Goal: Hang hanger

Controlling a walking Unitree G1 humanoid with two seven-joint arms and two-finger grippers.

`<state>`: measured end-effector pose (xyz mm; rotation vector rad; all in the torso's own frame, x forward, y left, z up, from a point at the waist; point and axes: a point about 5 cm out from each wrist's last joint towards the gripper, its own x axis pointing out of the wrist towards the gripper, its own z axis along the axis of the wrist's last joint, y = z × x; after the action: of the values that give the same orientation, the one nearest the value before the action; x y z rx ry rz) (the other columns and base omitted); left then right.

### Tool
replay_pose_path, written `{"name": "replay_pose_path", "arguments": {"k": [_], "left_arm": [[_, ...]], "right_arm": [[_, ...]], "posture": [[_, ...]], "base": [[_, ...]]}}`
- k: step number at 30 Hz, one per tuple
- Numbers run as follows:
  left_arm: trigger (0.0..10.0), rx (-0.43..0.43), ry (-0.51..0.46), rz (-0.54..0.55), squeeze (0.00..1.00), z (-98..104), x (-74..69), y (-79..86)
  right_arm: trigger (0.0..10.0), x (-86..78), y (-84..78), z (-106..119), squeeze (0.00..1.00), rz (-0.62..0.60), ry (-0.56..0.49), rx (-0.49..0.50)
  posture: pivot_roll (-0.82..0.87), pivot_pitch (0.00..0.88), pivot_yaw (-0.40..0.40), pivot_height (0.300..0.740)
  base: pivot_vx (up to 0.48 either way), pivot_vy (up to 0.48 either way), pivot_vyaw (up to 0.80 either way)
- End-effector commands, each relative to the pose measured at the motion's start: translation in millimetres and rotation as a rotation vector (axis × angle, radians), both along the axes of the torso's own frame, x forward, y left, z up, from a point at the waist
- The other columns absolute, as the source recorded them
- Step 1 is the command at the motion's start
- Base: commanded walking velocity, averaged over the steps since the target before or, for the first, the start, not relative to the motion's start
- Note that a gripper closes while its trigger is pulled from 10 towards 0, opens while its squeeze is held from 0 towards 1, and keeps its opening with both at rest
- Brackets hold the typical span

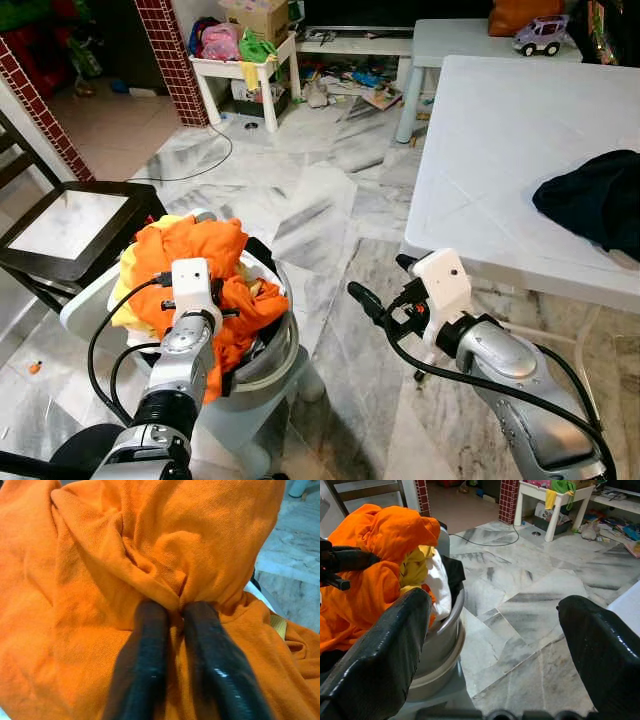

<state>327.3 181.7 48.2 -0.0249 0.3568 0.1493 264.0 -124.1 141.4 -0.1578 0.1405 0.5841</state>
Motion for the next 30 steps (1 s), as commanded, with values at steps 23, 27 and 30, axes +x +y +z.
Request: {"name": "replay_pose_path", "arguments": {"k": [23, 27, 30], "left_arm": [[0.0, 0.429, -0.663, -0.071, 0.0, 125.0, 3.0, 10.3], [0.0, 0.486, -0.734, -0.077, 0.0, 148.7, 4.9, 15.5], [0.0, 0.602, -0.87, -0.101, 0.0, 191.2, 6.7, 18.0]], "right_arm": [[10.0, 8.4, 11.9, -1.3, 0.0, 0.007, -0.033, 0.024], [10.0, 10.2, 15.1, -1.8, 0.0, 0.013, -0.036, 0.029], [10.0, 13.8, 18.6, -2.6, 0.0, 0.013, -0.041, 0.037]], "posture": [[-0.13, 0.037, 0.081, 0.74], [-0.11, 0.029, 0.081, 0.74], [-0.08, 0.018, 0.087, 0.74]], "base": [[0.0, 0.0, 0.0], [0.0, 0.0, 0.0], [0.0, 0.0, 0.0]]}}
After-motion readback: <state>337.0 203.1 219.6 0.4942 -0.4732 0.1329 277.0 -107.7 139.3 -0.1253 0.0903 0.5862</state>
